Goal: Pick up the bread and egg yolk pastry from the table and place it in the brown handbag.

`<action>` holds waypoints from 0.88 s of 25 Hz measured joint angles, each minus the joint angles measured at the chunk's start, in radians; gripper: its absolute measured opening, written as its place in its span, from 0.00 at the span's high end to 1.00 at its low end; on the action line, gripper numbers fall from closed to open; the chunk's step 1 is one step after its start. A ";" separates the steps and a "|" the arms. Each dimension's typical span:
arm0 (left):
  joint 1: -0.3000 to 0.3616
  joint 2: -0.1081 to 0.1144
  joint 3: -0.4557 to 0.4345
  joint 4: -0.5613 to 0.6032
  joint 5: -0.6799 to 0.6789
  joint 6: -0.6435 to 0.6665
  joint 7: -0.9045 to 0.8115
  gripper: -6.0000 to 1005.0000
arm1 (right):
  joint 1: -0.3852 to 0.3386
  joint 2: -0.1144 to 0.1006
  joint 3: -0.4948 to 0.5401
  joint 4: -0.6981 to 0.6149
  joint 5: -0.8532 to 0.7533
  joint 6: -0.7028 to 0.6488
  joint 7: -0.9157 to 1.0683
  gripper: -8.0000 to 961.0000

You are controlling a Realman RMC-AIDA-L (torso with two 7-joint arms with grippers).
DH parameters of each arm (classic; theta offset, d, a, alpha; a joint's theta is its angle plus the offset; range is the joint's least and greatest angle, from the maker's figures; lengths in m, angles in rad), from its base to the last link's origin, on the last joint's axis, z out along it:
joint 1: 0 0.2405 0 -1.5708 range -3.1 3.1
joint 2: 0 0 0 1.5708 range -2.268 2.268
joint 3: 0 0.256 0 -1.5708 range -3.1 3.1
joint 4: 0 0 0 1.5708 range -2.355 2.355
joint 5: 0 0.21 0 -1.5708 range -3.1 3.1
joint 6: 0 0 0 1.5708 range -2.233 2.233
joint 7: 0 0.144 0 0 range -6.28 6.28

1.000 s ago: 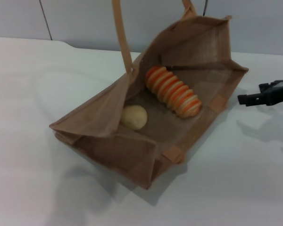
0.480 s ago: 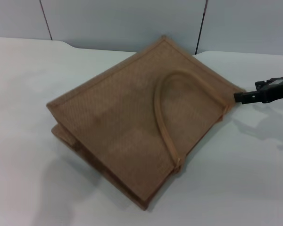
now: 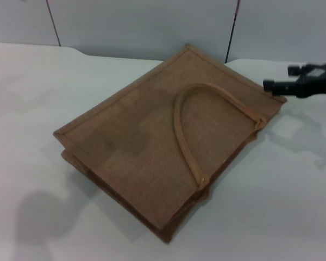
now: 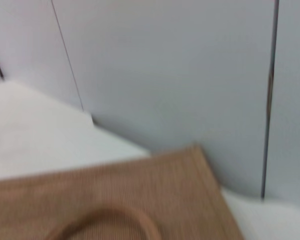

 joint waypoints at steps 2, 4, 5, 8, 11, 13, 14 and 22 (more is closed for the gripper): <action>0.047 0.000 0.056 -0.041 -0.097 0.111 0.141 0.13 | -0.022 0.004 0.000 0.025 0.111 0.027 -0.131 0.06; 0.087 0.000 0.105 -0.087 -0.205 0.190 0.280 0.12 | -0.032 0.007 0.001 0.087 0.227 0.055 -0.285 0.06; 0.107 -0.001 0.129 -0.109 -0.271 0.229 0.356 0.12 | -0.035 0.007 0.002 0.131 0.304 0.065 -0.384 0.06; 0.151 -0.002 0.198 -0.168 -0.434 0.322 0.550 0.15 | -0.047 0.008 0.003 0.257 0.562 0.072 -0.676 0.06; 0.172 -0.003 0.256 -0.238 -0.589 0.396 0.722 0.18 | -0.054 0.008 0.003 0.383 0.800 0.070 -0.929 0.06; 0.177 -0.004 0.273 -0.288 -0.681 0.423 0.815 0.19 | -0.048 0.007 0.003 0.474 0.946 0.072 -1.072 0.06; 0.178 -0.004 0.277 -0.312 -0.725 0.431 0.852 0.20 | -0.045 0.007 0.003 0.508 1.006 0.073 -1.129 0.06; 0.184 -0.010 0.315 -0.537 -1.196 0.417 1.285 0.25 | 0.003 0.006 0.006 0.789 1.478 -0.007 -1.526 0.06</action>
